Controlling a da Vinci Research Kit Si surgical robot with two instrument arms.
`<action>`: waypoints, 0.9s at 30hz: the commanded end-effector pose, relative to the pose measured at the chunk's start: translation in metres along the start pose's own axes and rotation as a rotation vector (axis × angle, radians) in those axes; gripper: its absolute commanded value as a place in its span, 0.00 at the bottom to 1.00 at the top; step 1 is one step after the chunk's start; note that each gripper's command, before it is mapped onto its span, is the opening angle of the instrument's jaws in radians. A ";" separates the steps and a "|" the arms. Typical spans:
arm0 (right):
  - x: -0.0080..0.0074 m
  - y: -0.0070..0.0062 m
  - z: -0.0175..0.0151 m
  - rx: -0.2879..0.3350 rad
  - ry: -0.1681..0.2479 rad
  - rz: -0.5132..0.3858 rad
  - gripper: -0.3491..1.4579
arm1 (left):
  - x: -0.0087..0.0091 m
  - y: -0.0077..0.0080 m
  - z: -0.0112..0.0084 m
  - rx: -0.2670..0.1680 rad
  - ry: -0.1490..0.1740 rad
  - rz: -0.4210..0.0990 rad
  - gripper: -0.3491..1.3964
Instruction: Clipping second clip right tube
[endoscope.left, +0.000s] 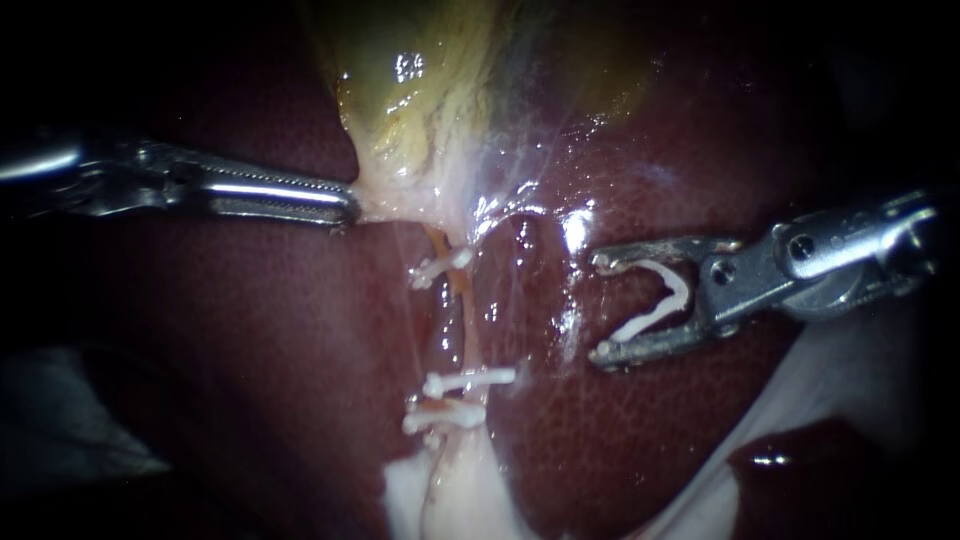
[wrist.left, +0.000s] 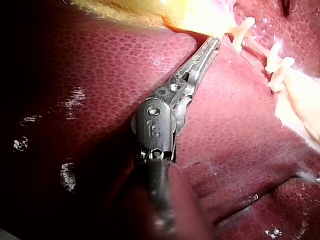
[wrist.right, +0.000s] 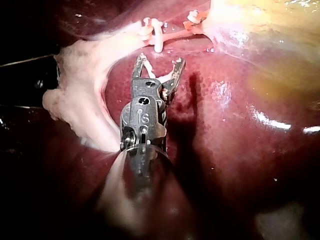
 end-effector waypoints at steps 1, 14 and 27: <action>0.0000 0.0000 0.0000 0.000 0.000 -0.001 0.47 | 0.0003 0.0002 -0.0004 -0.001 0.000 -0.002 0.00; 0.0003 0.0000 0.0005 -0.003 -0.001 0.001 0.47 | 0.0042 0.0024 -0.0054 -0.006 0.017 -0.018 0.00; 0.0002 0.0000 0.0080 0.100 0.002 0.201 0.46 | 0.0040 0.0024 -0.0052 -0.004 0.017 -0.017 0.00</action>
